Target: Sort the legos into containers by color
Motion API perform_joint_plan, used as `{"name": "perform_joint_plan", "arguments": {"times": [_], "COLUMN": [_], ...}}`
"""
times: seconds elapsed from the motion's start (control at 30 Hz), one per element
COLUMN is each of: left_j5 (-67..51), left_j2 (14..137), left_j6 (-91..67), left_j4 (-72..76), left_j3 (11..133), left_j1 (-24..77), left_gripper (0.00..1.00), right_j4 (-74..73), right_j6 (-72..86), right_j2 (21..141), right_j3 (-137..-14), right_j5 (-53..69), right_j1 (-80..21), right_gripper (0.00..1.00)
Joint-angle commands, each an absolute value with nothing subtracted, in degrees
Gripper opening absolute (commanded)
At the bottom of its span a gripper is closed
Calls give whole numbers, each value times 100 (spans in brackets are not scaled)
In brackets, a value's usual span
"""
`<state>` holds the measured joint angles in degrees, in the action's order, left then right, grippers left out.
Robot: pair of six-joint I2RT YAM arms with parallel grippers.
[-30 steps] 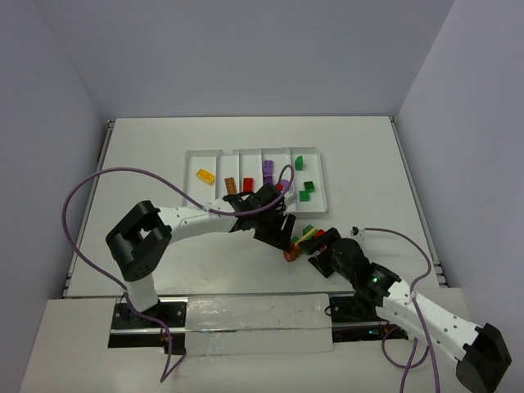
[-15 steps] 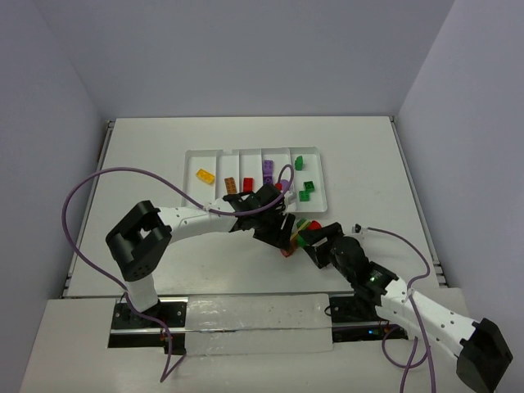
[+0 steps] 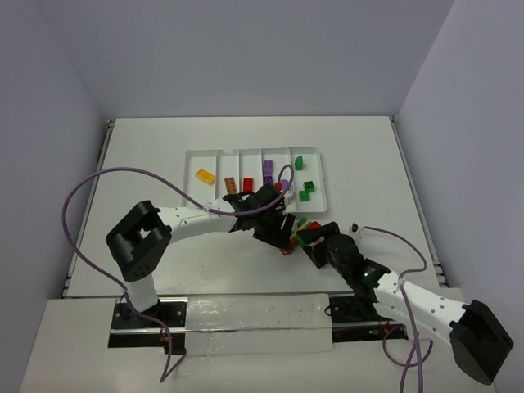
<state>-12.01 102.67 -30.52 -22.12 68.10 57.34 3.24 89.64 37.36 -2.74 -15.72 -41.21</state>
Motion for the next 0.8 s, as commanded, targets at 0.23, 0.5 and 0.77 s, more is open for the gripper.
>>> {"name": "perform_joint_plan", "arguments": {"times": [0.23, 0.5, 0.77], "left_j5": [-1115, -1090, -1019], "left_j2": [10139, 10063, 10019], "left_j6": [-2874, -2883, -2865], "left_j4": [-2267, -2250, -2293], "left_j3": [7171, 7106, 7066], "left_j1": [5765, 5757, 5757], "left_gripper": [67, 67, 67], "right_j4": [1346, 1807, 1915], "right_j6": [8850, 8829, 8886], "right_j2": [4708, 5344, 5684], "right_j3": [402, 250, 150], "right_j5": [-1736, -1881, -1890], "right_j1": [-4140, -4148, -4166], "right_gripper": [76, 75, 55]}}
